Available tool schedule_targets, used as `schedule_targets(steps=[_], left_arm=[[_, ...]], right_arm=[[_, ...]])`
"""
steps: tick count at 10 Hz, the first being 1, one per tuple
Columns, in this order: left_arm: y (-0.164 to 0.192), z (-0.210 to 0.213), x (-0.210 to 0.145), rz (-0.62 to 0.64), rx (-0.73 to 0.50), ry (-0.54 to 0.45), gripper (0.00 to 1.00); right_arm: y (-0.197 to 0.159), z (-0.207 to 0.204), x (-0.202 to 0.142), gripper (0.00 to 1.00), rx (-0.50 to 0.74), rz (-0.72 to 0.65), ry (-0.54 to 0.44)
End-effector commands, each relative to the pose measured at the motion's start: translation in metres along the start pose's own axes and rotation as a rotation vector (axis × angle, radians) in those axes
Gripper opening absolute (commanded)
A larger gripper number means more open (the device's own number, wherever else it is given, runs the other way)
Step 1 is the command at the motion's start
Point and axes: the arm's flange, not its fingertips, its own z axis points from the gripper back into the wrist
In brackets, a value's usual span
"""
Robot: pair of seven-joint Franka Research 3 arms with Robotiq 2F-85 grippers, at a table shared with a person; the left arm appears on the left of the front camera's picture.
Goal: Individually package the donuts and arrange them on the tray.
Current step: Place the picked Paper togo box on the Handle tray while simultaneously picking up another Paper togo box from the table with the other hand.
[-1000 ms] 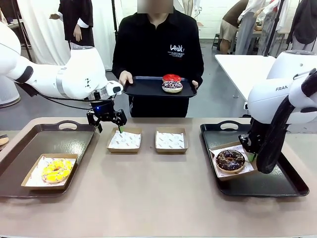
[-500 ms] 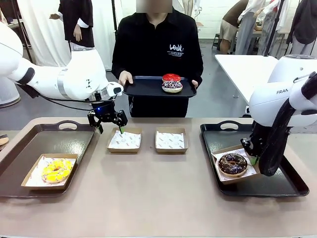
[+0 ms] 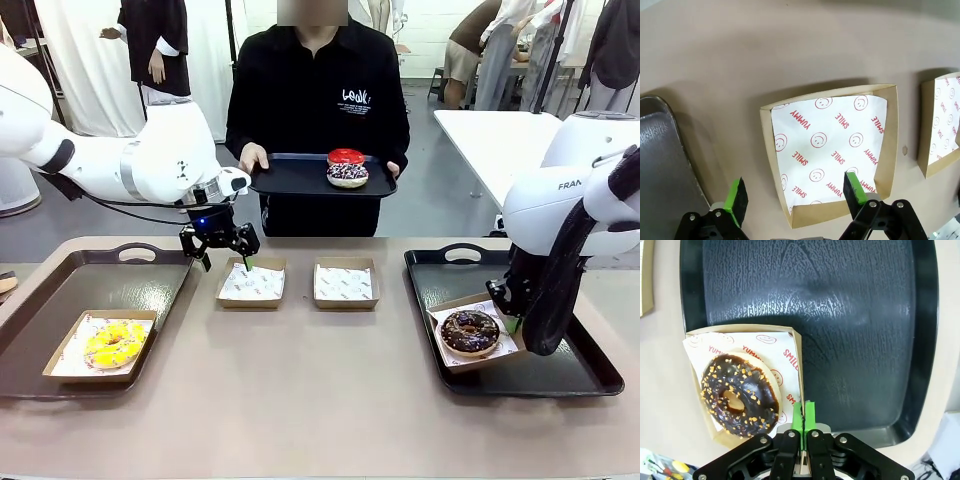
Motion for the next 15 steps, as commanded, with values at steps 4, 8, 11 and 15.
schedule_targets(steps=[4,8,11,15], left_arm=[[-0.004,-0.011,0.012,0.015,0.044,0.082,1.0],[-0.007,-0.016,0.017,0.019,0.068,0.092,1.0],[-0.009,-0.022,0.02,0.023,0.083,0.108,1.0],[-0.009,-0.024,0.021,0.023,0.081,0.119,0.36]], right_arm=[[-0.007,-0.012,-0.013,0.01,0.024,0.026,-0.015],[-0.011,-0.012,-0.012,0.01,0.031,0.025,-0.01],[-0.013,-0.014,-0.011,0.01,0.041,0.028,-0.006],[-0.015,-0.015,-0.011,0.61,0.058,0.053,-0.002]])
